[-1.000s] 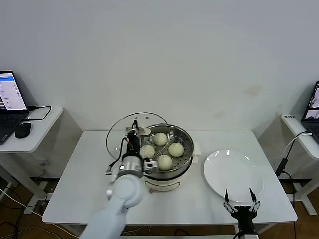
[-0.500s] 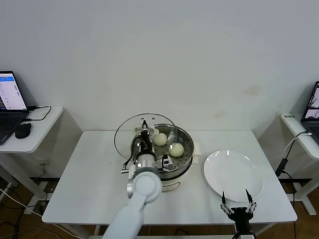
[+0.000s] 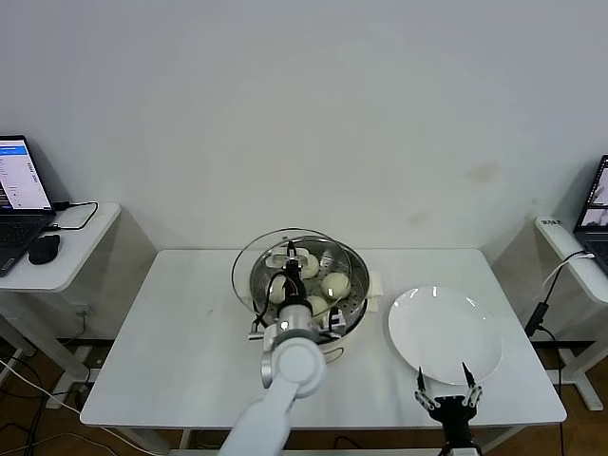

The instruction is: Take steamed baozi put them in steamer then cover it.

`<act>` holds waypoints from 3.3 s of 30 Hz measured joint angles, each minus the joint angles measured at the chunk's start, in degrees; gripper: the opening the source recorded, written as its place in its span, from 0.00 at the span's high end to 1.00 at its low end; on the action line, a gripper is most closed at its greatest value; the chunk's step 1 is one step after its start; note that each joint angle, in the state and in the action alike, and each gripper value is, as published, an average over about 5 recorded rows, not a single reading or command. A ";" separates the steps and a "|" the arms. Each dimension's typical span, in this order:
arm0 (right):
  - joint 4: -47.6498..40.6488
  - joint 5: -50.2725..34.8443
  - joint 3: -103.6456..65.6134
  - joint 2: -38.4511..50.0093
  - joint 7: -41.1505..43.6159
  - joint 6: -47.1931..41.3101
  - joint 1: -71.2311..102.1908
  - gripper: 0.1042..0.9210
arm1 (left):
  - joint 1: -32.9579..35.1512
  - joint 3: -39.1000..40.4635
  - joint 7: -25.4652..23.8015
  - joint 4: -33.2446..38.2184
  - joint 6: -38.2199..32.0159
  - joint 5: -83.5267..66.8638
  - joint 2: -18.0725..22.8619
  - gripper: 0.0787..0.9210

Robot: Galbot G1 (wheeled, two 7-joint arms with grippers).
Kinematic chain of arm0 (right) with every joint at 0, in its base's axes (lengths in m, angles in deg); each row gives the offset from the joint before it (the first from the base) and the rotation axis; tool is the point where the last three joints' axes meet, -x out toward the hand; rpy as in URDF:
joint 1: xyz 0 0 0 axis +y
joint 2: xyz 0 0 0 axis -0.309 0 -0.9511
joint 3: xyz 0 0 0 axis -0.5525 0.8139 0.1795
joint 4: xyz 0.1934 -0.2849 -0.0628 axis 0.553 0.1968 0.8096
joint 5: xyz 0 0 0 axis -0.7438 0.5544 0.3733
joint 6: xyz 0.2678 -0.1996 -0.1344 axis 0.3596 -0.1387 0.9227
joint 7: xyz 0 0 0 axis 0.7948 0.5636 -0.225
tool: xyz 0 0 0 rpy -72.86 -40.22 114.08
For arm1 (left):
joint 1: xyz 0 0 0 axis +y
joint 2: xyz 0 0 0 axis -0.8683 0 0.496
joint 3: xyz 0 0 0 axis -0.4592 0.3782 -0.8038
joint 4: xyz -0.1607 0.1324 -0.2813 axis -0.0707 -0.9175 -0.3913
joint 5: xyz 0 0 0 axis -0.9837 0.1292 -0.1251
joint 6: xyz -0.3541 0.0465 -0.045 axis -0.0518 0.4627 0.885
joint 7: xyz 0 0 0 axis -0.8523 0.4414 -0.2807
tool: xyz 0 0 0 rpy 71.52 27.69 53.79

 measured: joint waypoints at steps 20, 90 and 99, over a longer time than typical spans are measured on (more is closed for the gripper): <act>-0.58 0.88 0.83 -0.07 -0.09 0.15 0.05 0.12 | -0.39 1.87 1.10 -2.82 0.07 -0.13 0.83 0.94; -1.26 2.29 2.20 0.32 0.53 0.25 0.74 0.12 | 6.24 3.80 4.97 5.72 -0.05 -6.58 0.84 0.23; -0.75 2.01 2.25 0.68 1.01 0.42 1.41 0.12 | 13.30 0.51 8.89 16.66 -0.38 -17.53 -4.17 0.12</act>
